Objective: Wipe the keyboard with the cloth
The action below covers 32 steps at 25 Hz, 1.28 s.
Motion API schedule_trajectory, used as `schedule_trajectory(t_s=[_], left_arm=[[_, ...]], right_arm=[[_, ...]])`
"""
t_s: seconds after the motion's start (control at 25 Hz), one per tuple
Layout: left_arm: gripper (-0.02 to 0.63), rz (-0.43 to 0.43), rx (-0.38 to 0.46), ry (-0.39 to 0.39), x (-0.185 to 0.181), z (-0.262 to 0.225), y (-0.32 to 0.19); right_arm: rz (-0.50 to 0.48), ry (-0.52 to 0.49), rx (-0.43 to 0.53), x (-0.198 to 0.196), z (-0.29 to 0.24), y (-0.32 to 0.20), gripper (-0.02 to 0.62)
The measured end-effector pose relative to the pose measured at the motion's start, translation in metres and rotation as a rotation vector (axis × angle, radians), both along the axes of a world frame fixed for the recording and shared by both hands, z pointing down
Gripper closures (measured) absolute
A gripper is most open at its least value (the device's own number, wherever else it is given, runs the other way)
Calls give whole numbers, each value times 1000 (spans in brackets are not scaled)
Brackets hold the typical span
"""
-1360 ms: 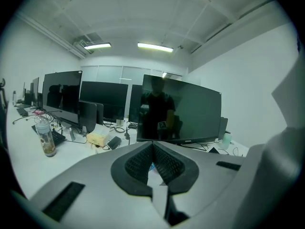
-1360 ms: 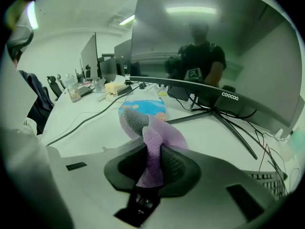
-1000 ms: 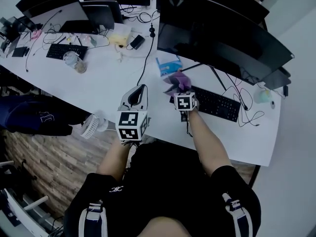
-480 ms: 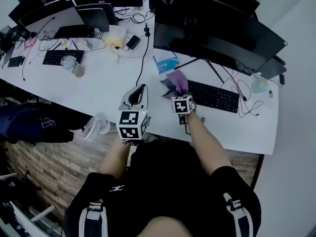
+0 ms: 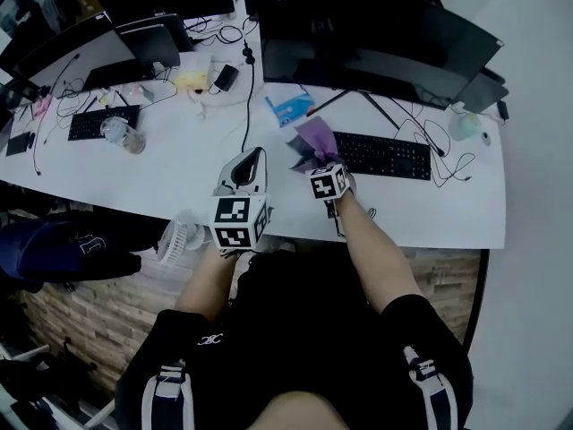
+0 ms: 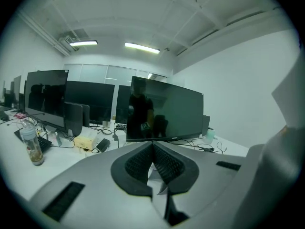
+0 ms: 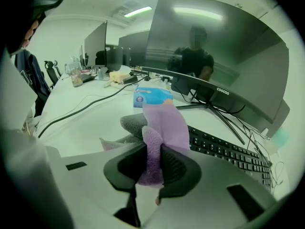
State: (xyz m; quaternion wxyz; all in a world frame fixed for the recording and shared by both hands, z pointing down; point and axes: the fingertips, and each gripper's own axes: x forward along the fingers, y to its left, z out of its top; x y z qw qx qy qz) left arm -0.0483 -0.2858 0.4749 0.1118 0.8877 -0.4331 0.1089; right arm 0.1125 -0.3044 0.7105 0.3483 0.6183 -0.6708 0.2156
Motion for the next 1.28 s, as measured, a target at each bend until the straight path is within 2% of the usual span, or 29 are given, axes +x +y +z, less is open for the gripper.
schedule_trajectory(t_s=[0.32, 0.72, 1.0, 1.28], left_arm=[[594, 43, -4, 5, 11, 2, 2], [595, 80, -4, 4, 51, 1, 7], [594, 64, -11, 17, 97, 0, 14], [595, 68, -23, 21, 154, 1, 31]], right_arm=[[51, 9, 25, 18, 1, 10, 502], [102, 4, 14, 65, 3, 33, 502], [122, -5, 16, 118, 3, 56, 501], [95, -8, 8, 164, 4, 76, 500]])
